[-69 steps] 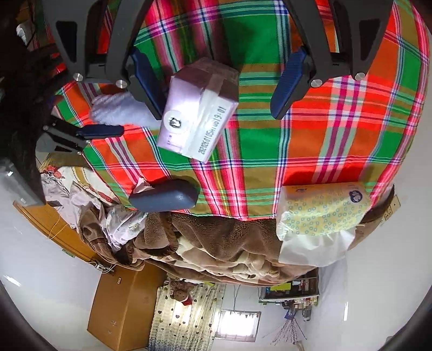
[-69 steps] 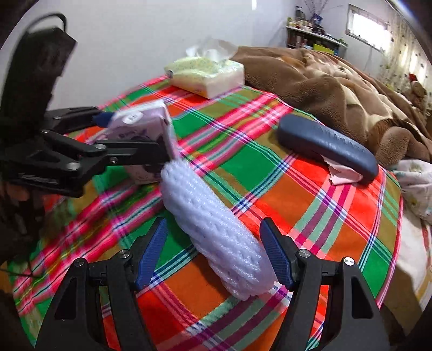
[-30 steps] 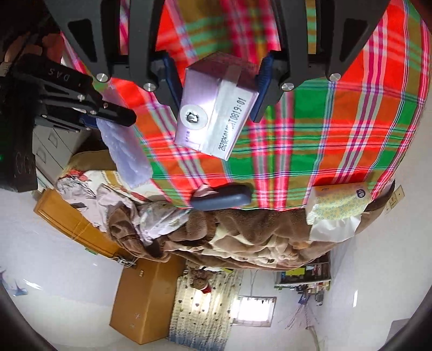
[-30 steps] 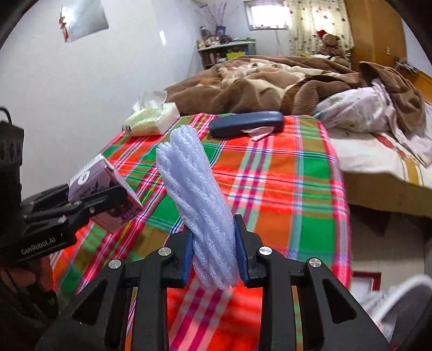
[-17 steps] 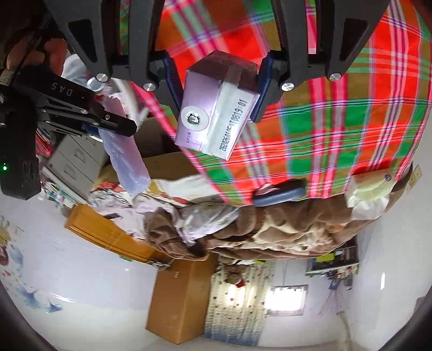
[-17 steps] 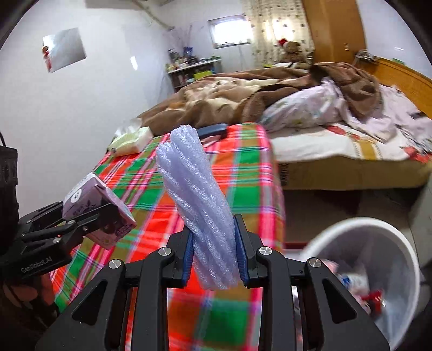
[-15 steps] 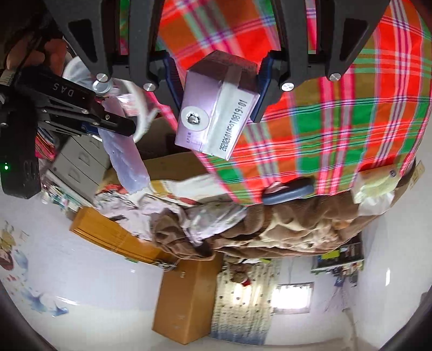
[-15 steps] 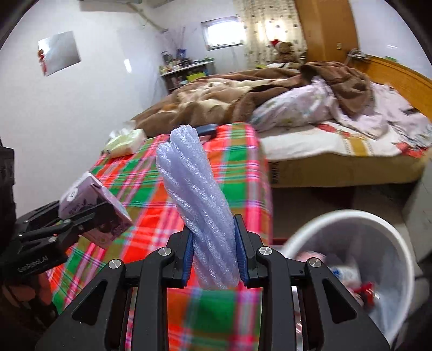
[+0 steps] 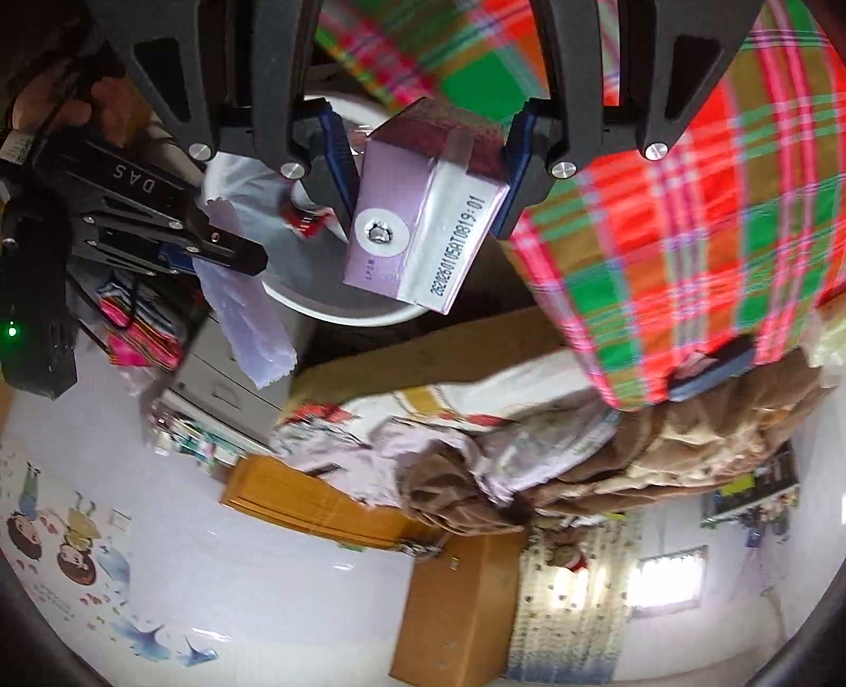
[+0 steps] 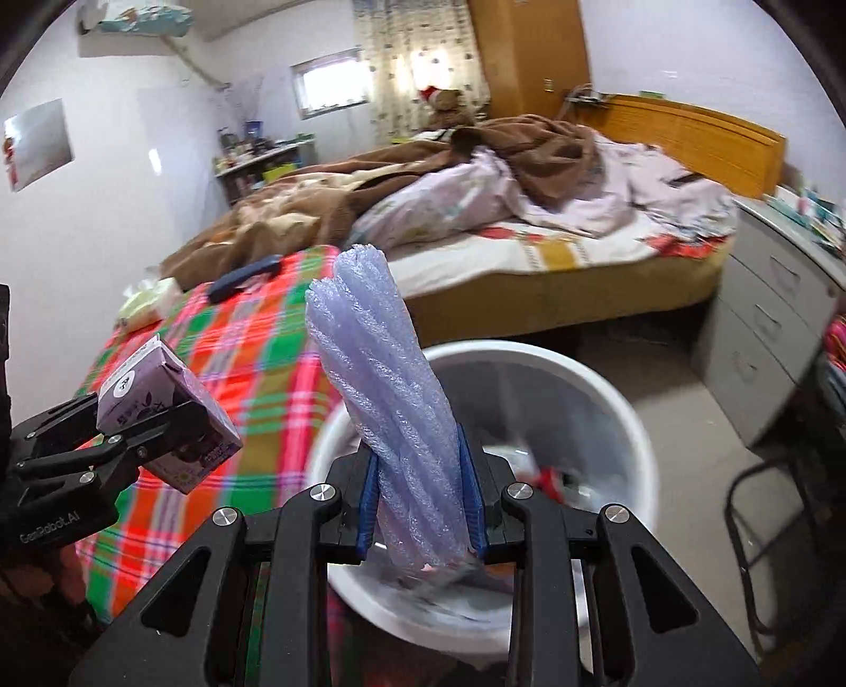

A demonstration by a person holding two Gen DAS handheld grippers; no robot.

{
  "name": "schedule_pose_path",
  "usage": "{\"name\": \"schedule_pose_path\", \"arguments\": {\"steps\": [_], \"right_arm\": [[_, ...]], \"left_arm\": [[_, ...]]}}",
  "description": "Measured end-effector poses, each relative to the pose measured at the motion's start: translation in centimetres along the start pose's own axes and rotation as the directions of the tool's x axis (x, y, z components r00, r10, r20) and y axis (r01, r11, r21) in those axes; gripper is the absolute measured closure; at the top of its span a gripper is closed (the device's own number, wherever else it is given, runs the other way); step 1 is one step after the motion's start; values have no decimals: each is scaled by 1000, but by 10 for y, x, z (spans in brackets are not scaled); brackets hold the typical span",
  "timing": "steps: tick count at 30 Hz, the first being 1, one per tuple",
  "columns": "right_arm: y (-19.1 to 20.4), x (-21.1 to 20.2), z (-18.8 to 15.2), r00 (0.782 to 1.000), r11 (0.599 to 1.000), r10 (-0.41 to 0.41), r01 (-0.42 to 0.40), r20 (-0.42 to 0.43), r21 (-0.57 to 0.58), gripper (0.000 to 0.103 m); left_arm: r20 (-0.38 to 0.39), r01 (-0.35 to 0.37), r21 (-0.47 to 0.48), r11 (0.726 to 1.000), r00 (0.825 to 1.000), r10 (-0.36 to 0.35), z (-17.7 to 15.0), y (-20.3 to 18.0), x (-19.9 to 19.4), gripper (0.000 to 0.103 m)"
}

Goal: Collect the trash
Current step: 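Carry the carton and foam sleeve over the white bin and open both tools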

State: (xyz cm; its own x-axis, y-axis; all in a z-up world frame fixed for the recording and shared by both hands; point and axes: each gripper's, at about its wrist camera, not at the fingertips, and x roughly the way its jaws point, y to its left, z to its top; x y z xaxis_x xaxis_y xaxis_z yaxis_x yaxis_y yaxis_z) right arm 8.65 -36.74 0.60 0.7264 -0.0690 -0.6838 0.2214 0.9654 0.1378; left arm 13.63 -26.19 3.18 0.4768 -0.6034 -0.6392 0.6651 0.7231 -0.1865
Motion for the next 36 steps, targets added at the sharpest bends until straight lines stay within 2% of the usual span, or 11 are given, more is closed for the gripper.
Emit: {"name": "schedule_pose_path", "arguments": {"steps": [4,9,11,14,19,22,24,26,27,32,36], "right_arm": [[-22,-2,-7,997,996,-80,80,-18,32,75],[-42,6,-15,987,987,-151,154,-62,45,75],[-50,8,-19,985,985,-155,160,-81,56,75],[-59,15,-23,981,984,-160,168,-110,65,75],[-62,24,-27,978,985,-156,165,-137,58,74],[-61,27,-29,979,987,-144,152,-145,47,71],[-62,28,-30,979,988,-143,151,-142,42,66],[-62,28,-30,980,987,-145,153,-137,47,47],[-63,28,-30,981,987,-141,149,-135,52,44],[-60,22,-29,985,988,-133,141,-108,64,43],[-56,14,-29,986,988,-140,146,-88,59,43]], "left_arm": [[-45,42,9,999,998,-42,-2,-20,26,55],[-91,47,29,998,995,-45,-5,-40,57,55],[-103,49,39,998,994,-45,-6,-45,66,55],[-96,9,74,997,995,-2,-6,-51,74,55],[-100,-14,71,997,995,21,-4,-49,81,54],[-89,-34,70,997,995,40,-3,-47,82,34],[-81,-35,72,997,996,41,-2,-46,81,32],[-78,-48,76,996,995,54,-2,-44,81,32],[-78,-50,74,996,995,56,-2,-43,81,32],[-45,-64,56,996,997,66,-1,-37,68,22],[-28,-58,41,998,998,59,0,-33,56,22]]}}
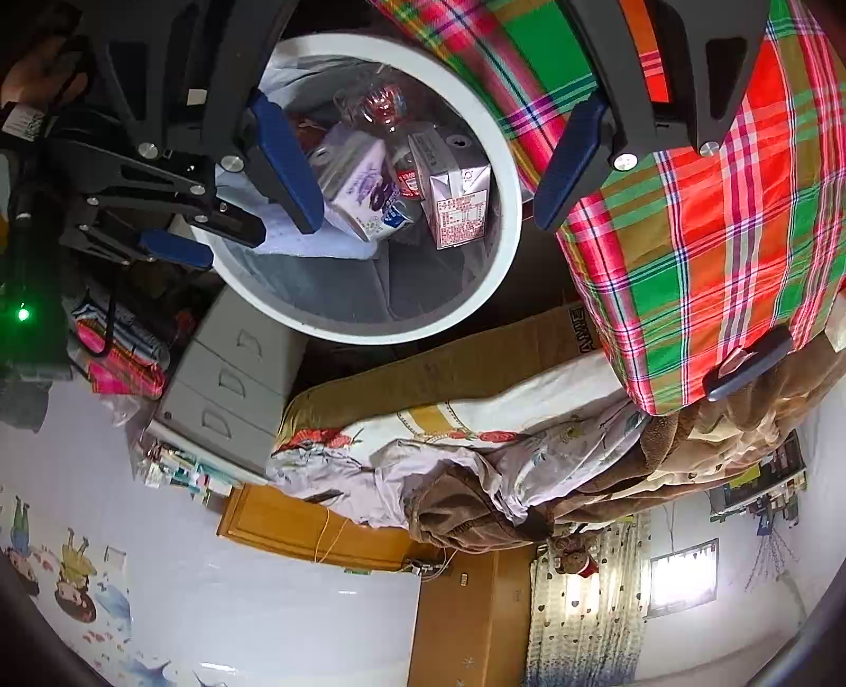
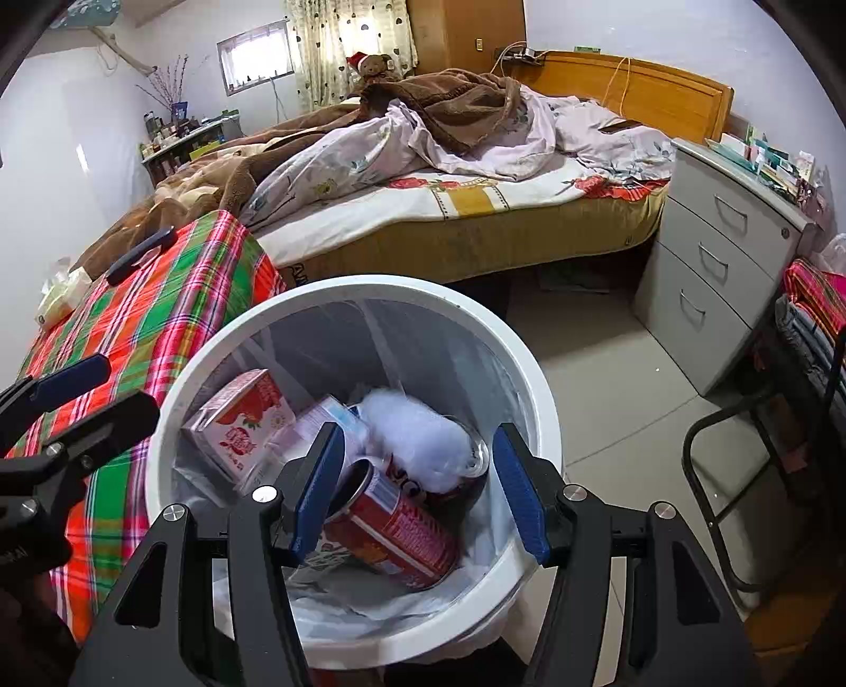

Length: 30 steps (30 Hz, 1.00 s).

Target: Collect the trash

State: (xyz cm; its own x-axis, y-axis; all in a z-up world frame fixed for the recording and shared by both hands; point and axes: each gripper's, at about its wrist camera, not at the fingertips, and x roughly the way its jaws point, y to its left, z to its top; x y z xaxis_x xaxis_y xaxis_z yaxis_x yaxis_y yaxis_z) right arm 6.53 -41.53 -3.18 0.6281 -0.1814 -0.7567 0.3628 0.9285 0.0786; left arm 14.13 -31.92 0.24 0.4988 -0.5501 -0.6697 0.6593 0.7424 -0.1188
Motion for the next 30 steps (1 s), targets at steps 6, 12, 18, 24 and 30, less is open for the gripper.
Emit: {"name": "schedule_pose_path", "arguments": {"steps": [6,12,18,24,30], "right_arm": [[9,-11,-2,999,1000,5,-5,33,-9,43],[25,-34,-14,995,1000,13,-12,99,-15,43],[46,-68,-35,981,999,26,-20,190,-33,43],[60,-90,-56,968,999,19,-11,251,-34,43],[67,-98,-74,961,1000,12,-14,276,5,43]], "left_arm": [[20,-34,-14,999,999,34,-7,7,-22,22],[51,-94,-29,995,994,96,-25,14,-55,22],[62,-155,-41,987,986,157,-49,19,-88,22],[118,-182,-74,980,975,190,-80,23,-123,22],[140,-165,-113,980,974,180,-101,29,-143,21]]}}
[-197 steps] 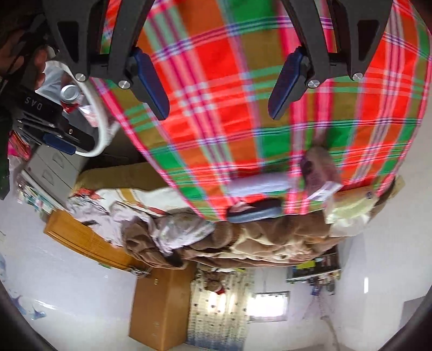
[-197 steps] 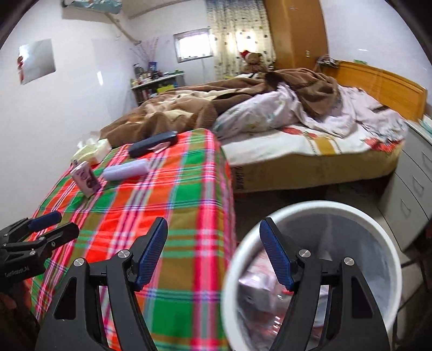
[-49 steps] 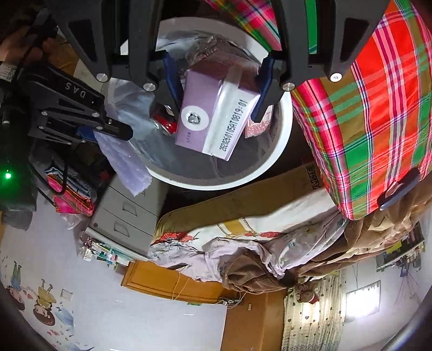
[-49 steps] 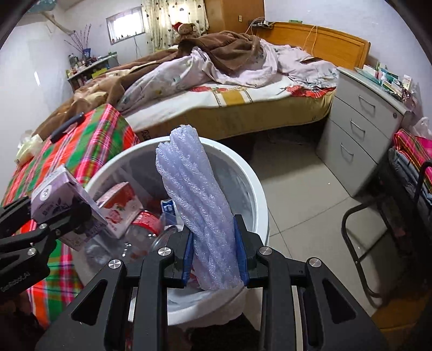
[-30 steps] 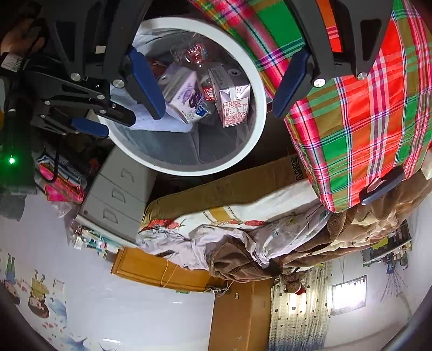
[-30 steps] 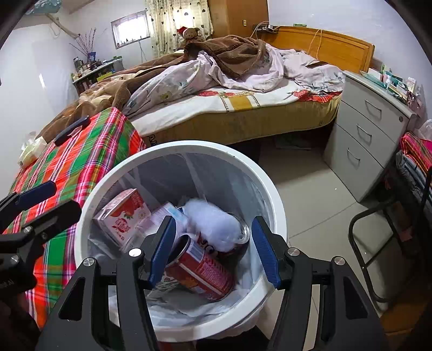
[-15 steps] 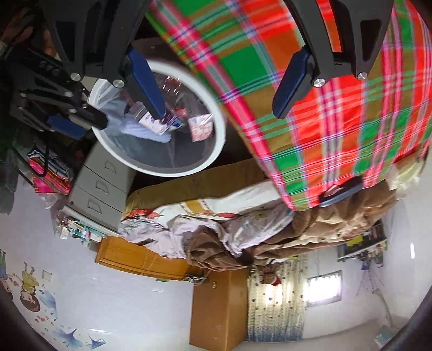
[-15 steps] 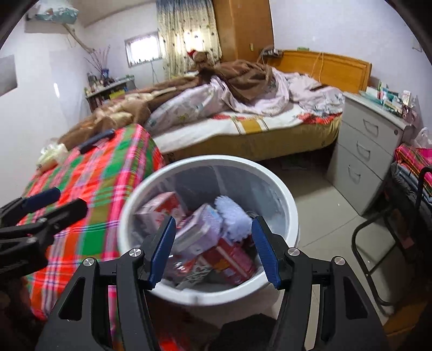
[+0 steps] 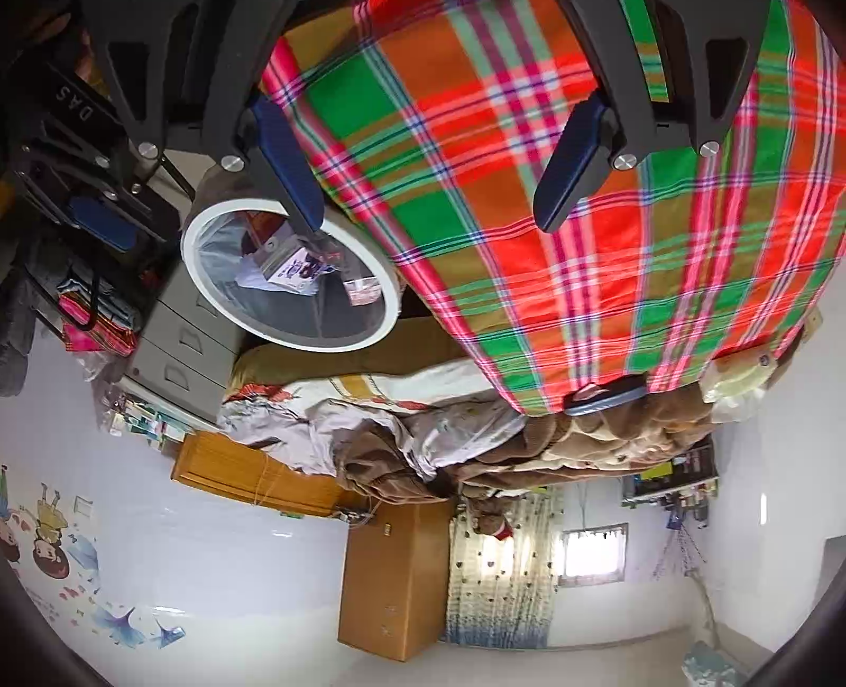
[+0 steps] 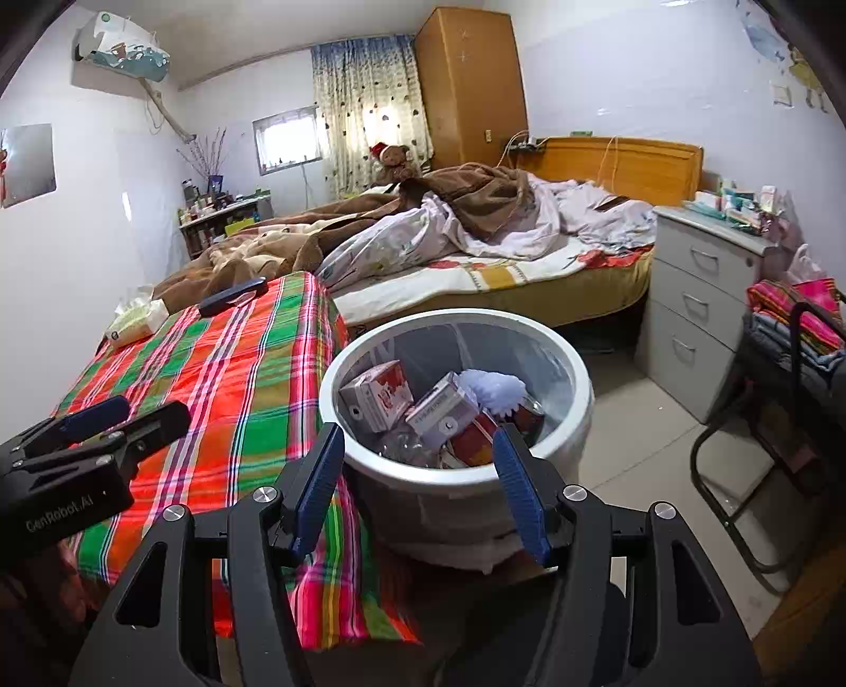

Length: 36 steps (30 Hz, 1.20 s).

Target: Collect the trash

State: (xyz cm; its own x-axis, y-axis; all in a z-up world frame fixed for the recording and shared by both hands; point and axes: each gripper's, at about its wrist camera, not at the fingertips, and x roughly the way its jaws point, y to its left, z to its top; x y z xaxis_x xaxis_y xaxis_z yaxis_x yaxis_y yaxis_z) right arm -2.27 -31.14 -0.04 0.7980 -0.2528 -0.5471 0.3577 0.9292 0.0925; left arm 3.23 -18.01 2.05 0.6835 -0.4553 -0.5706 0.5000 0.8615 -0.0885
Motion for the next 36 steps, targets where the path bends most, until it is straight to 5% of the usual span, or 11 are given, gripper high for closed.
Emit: {"name": "schedule_pose_path", "arguments": {"steps": [13,36], "right_arm": [[12,-11,-11,997,999,-34,36,66,-20,43],[14,-20,-19,996,999,-42,42,84,2,43]], "left_arm": [[37,-96,36,995,995,94,-18,-3,-21,21],[50,-118,79,990,992,115,-21,-14,-29,21]]}}
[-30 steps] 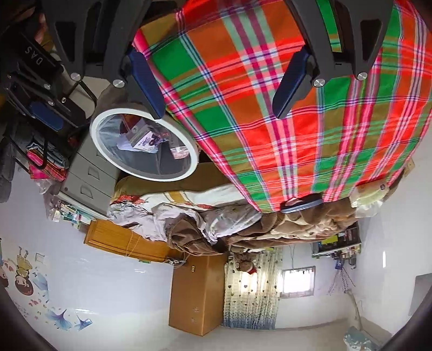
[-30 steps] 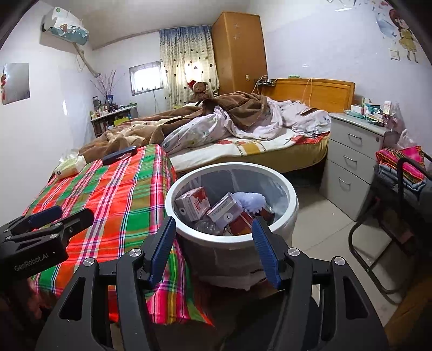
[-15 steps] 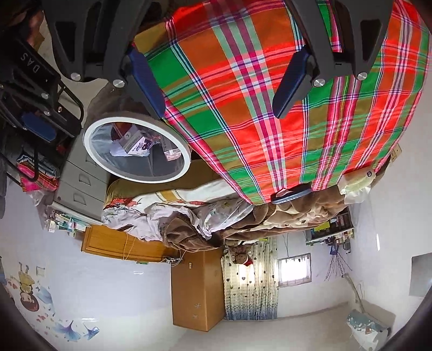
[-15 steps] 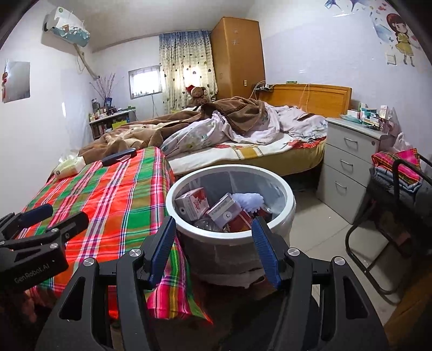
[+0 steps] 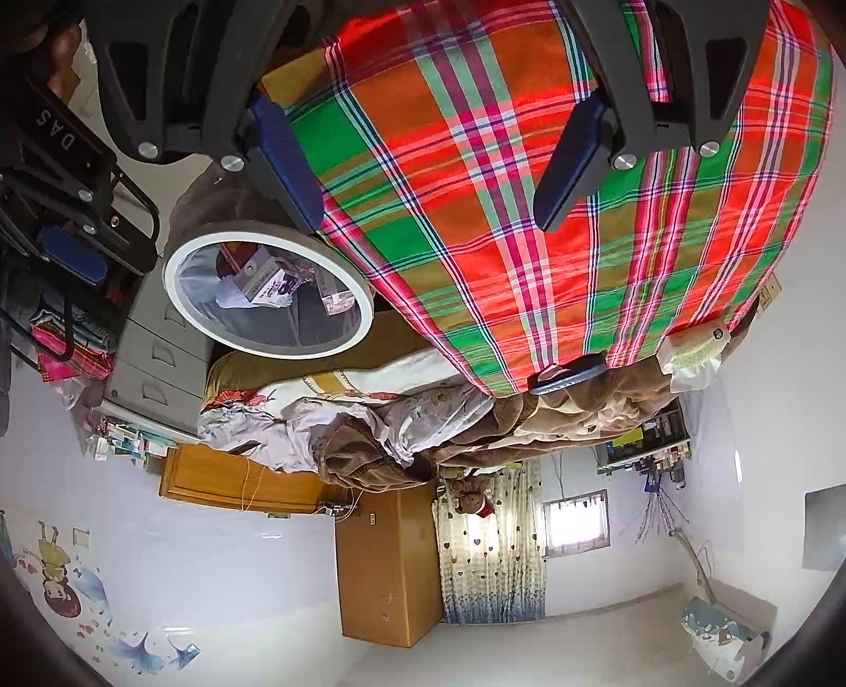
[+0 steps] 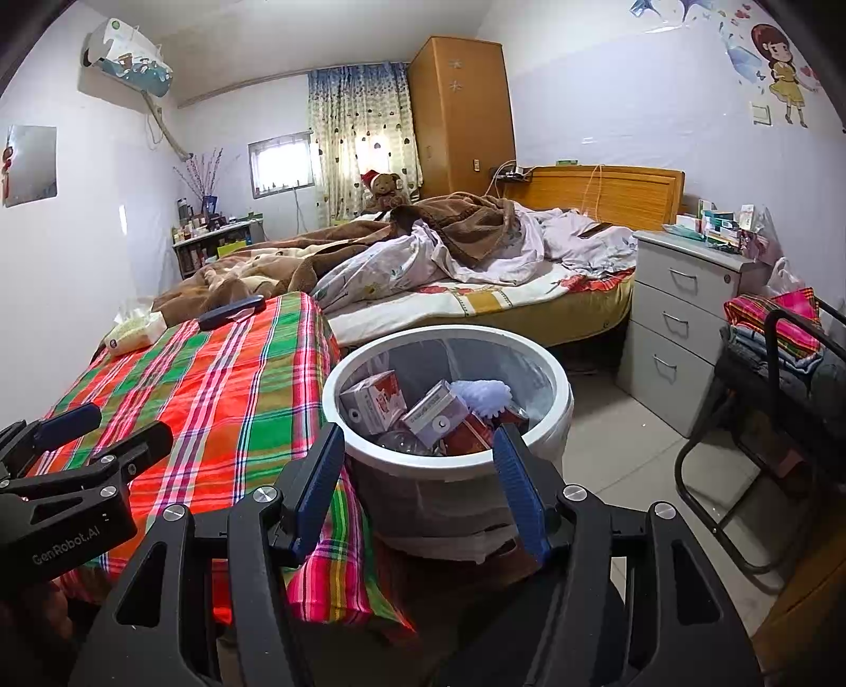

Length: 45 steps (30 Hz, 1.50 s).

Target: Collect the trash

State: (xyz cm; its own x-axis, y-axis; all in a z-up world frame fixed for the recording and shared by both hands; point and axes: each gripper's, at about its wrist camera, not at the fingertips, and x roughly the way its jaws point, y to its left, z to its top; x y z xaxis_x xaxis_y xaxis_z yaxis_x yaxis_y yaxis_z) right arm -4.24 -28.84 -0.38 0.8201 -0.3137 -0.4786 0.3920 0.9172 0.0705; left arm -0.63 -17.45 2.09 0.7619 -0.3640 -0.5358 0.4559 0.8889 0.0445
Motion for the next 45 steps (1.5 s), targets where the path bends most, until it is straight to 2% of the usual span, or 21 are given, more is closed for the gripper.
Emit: {"name": "schedule_pose_path", "arguments": {"steps": [45], "right_arm": [[1,-4,3,1000,1000,3,-3,1,-2,43]], "left_arm": [[2,10,-7,1000,1000,-10,-1,2,-10,21]]}}
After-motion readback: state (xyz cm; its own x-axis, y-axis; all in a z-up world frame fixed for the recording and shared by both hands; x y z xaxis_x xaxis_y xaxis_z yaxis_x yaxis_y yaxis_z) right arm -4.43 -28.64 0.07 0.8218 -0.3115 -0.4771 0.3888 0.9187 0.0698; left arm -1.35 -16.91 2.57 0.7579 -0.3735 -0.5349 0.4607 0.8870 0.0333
